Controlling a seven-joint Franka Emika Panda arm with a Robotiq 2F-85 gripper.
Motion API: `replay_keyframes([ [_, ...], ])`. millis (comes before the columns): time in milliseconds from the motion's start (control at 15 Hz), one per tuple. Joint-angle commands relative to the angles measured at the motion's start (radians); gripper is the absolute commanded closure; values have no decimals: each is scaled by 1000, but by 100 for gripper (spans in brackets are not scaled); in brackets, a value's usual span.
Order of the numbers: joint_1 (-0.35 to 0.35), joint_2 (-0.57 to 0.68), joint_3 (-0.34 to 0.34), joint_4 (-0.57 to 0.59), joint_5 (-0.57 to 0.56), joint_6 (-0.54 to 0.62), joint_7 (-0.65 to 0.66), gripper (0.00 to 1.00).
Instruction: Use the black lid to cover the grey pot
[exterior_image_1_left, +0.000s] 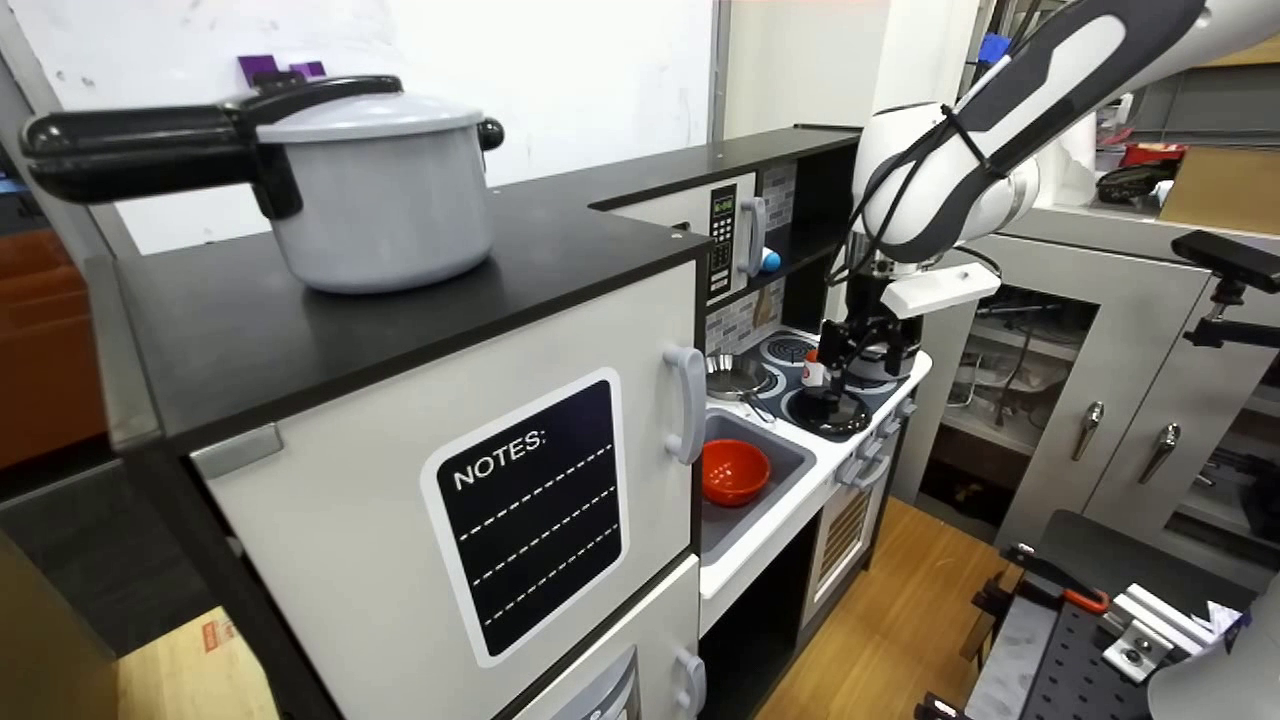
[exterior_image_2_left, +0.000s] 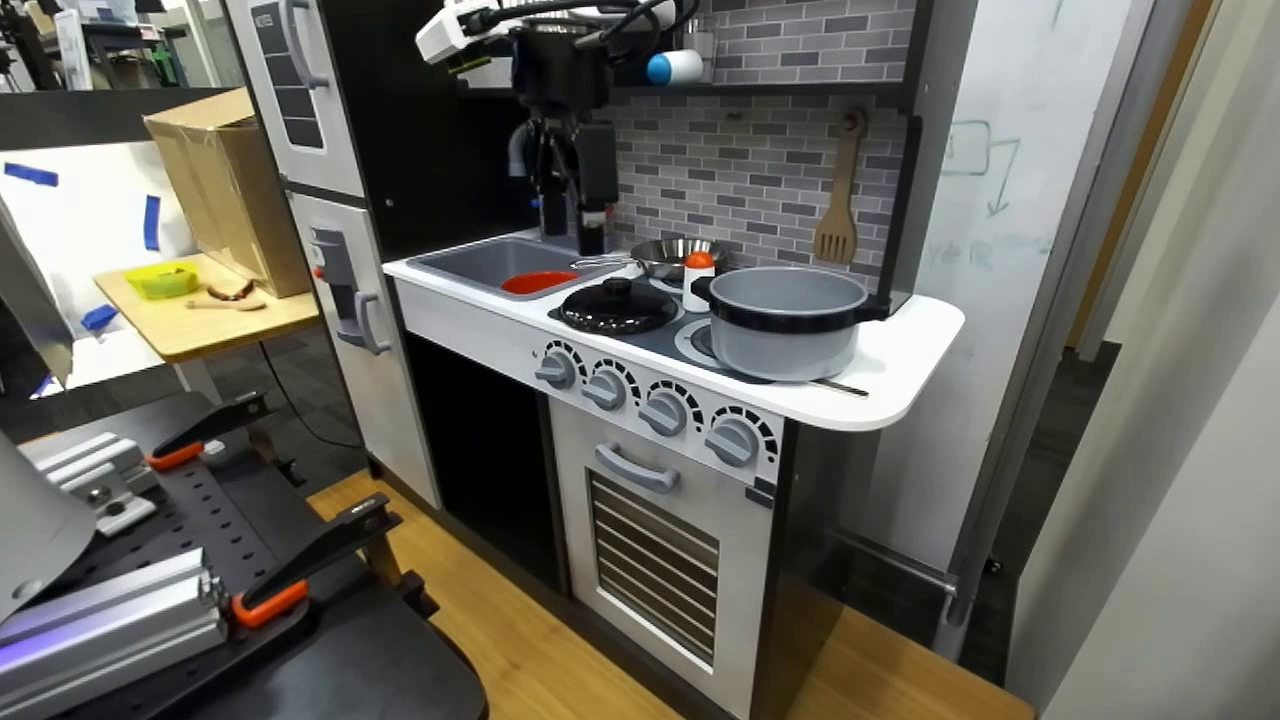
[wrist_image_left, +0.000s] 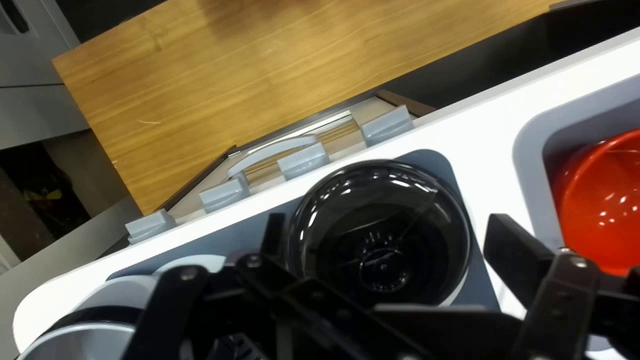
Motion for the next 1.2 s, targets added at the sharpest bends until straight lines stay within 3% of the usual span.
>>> replay_keyframes([
  [0, -2, 8, 0, 9, 0, -2, 0, 0],
  [267, 1, 4, 3, 1, 8, 2, 0, 0],
  [667, 21, 34, 12, -1, 132, 12, -45, 0],
  [1133, 17, 129, 6, 74, 96, 40, -34, 0],
])
